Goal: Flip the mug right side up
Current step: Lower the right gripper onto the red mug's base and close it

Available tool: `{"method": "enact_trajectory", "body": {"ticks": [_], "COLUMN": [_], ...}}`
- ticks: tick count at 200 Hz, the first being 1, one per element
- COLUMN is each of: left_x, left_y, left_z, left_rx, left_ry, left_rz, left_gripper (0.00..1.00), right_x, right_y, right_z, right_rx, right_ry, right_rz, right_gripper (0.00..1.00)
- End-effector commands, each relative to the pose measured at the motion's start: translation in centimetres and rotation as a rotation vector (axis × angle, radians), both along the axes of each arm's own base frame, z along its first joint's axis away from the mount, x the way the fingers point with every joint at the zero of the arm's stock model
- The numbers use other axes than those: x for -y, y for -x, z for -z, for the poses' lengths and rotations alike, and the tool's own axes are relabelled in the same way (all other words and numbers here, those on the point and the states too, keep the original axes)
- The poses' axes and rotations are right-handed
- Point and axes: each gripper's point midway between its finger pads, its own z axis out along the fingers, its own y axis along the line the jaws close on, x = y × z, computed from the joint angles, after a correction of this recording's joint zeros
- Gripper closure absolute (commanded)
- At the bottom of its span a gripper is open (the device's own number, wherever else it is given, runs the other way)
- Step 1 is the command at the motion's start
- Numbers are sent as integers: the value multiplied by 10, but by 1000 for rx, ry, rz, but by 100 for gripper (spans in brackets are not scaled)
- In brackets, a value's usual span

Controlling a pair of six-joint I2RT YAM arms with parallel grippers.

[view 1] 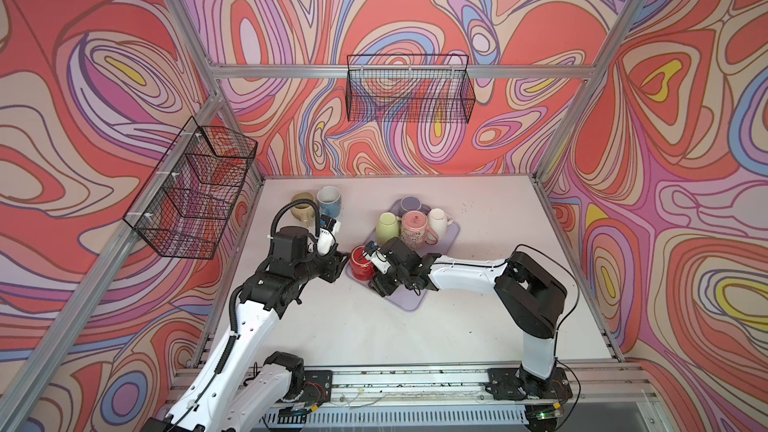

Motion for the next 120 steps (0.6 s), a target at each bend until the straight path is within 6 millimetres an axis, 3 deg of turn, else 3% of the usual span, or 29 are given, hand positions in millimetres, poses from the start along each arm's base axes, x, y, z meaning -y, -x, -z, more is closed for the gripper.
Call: {"method": "enact_trajectory", "body": {"ticks": [1, 120], "left_x": [3, 3], "left_y": [-1, -1], "left_z": [-1, 3], "left_rx": [12, 1], "left_ry": [11, 3], "left_rz": [13, 13], "left_gripper": [51, 52], "right_x": [-3, -5], "right_y": [-9, -18], "right_z": [5, 16], "right_rx": [25, 47], "right_ry": [4, 17], "right_rz": [25, 54], "right_gripper": [35, 69]}}
